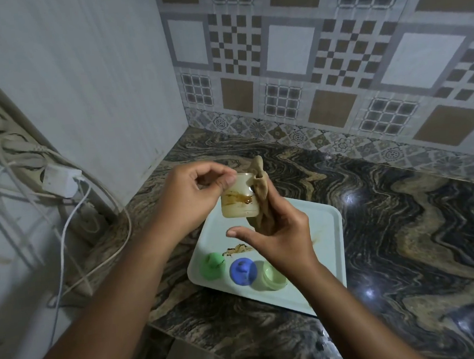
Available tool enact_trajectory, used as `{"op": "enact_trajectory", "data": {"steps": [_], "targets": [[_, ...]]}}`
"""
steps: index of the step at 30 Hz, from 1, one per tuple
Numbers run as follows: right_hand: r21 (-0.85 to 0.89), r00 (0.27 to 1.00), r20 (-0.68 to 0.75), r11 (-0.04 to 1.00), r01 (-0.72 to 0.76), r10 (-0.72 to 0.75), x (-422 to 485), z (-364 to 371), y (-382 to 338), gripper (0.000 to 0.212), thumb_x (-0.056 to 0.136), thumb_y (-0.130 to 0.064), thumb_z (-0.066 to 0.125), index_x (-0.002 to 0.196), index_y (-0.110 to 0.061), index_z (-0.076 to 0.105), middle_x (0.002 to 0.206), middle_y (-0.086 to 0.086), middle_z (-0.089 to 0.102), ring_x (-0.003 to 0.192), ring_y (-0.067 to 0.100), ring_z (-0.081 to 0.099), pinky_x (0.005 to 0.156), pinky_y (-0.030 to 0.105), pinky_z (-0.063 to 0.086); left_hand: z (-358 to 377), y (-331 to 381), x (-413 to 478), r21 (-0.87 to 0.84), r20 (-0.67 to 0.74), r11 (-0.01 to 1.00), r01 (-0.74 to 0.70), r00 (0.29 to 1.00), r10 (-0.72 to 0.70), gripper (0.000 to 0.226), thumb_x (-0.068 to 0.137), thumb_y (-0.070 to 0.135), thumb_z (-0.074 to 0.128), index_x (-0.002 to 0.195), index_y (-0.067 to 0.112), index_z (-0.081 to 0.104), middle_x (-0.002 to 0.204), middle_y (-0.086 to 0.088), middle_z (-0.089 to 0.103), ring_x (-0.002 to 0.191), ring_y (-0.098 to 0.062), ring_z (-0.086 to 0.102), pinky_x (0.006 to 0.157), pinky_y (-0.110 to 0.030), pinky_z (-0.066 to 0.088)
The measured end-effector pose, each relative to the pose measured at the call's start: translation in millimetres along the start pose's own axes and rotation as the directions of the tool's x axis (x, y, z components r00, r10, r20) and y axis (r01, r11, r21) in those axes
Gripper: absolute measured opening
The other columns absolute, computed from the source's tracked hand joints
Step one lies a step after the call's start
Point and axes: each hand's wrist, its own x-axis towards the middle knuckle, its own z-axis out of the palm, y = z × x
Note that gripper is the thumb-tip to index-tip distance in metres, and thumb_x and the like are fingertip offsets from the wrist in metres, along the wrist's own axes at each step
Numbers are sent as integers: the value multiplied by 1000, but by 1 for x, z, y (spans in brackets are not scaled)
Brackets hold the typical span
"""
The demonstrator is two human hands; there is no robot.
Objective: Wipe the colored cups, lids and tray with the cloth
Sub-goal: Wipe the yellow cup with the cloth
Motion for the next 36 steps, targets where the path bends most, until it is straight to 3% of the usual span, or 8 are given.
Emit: {"op": "enact_trajectory", "data": {"steps": [5, 11, 16, 20, 26, 30, 32, 36], "targets": [[20, 989, -143, 999, -25, 28, 3, 3, -12, 78, 68, 5, 88, 139, -2, 55, 110, -5, 76, 102, 8, 72, 88, 25, 58, -3, 16, -5, -83, 19, 997, 3, 1000, -1, 22, 87, 26, 70, 106, 18, 77, 66, 23, 69, 60, 10, 62, 59, -6, 44], [-70, 997, -78, 997, 8, -14, 9, 1, -19, 78, 72, -13, 90, 141, -1, 55, 122, 12, 72, 113, 26, 70, 93, 43, 59, -9, 19, -1, -177, 73, 977, 116, 992, -105, 13, 89, 14, 69, 88, 26, 72, 80, 16, 74, 70, 2, 67, 55, -13, 49], [-443, 946, -95, 864, 238, -309, 11, 8, -21, 104, 64, -31, 94, 146, 6, 42, 130, 26, 65, 118, 35, 66, 92, 47, 56, 0, 20, -4, 37, -16, 999, -20, 1000, 20, 8, 88, 29, 71, 84, 35, 71, 78, 10, 71, 66, -2, 62, 62, -23, 50], [-266, 962, -193, 954, 139, -194, 9, 5, -29, 95, 63, -35, 95, 141, 2, 54, 117, 15, 73, 101, 19, 70, 83, 47, 60, -2, 33, -9, -50, -10, 995, -89, 996, 89, 8, 86, 32, 70, 92, 31, 75, 88, 14, 75, 75, 3, 68, 65, -11, 48], [-86, 984, -166, 995, 45, -59, 9, 6, -42, 89, 60, -21, 95, 138, 1, 57, 105, -1, 77, 95, 7, 71, 85, 30, 60, -8, 34, -6, -368, 112, 920, 136, 989, -101, 8, 79, 18, 67, 85, 20, 72, 81, 9, 76, 79, -5, 71, 63, -20, 57], [-501, 928, -105, 825, 261, -357, 10, 11, -39, 92, 67, -39, 90, 136, 10, 53, 120, 26, 70, 103, 30, 73, 86, 36, 59, -13, 42, -3, -82, 67, 996, -45, 997, 50, 19, 89, 8, 70, 81, 25, 71, 69, 18, 70, 59, 3, 61, 53, -12, 47], [-557, 905, -74, 770, 310, -418, 13, 10, -35, 91, 67, -34, 93, 133, 14, 53, 121, 30, 68, 104, 34, 72, 88, 36, 58, -14, 45, -4, 54, 59, 988, -142, 989, 139, 17, 88, 16, 72, 83, 32, 73, 78, 20, 72, 69, 2, 65, 63, -14, 49], [-379, 948, -135, 900, 218, -287, 10, 7, -40, 82, 66, -26, 94, 131, 11, 59, 101, 2, 72, 84, -2, 61, 75, 16, 52, -16, 44, -10, -93, 35, 993, -75, 996, 79, 23, 81, 35, 75, 104, 31, 75, 95, 13, 76, 91, -4, 71, 81, -21, 54]]}}
